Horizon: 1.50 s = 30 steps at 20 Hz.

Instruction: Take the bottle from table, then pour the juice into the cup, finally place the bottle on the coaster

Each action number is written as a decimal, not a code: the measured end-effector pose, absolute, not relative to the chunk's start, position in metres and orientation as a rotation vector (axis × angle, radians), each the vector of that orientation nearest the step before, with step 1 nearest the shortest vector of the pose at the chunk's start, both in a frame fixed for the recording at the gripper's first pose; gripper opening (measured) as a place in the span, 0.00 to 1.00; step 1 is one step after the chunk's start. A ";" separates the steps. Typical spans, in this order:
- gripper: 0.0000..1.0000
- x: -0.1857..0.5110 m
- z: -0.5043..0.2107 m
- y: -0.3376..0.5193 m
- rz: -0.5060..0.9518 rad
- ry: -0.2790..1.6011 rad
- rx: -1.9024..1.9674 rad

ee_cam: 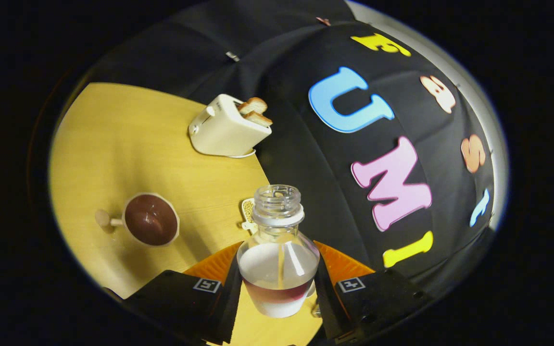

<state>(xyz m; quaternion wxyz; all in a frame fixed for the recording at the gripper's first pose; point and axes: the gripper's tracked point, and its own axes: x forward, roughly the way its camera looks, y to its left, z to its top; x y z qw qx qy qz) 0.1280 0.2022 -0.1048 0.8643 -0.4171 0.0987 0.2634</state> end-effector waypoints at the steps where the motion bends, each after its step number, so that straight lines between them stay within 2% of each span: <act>1: 0.72 0.130 -0.102 0.198 0.560 0.222 -0.797; 8: 0.73 0.155 -0.084 0.179 0.640 0.276 -0.325; 13: 0.73 0.173 -0.099 0.170 0.679 0.298 -0.149; 20: 0.73 0.195 -0.126 0.169 0.705 0.278 0.010; 30: 0.72 0.217 -0.170 0.178 0.718 0.223 -0.004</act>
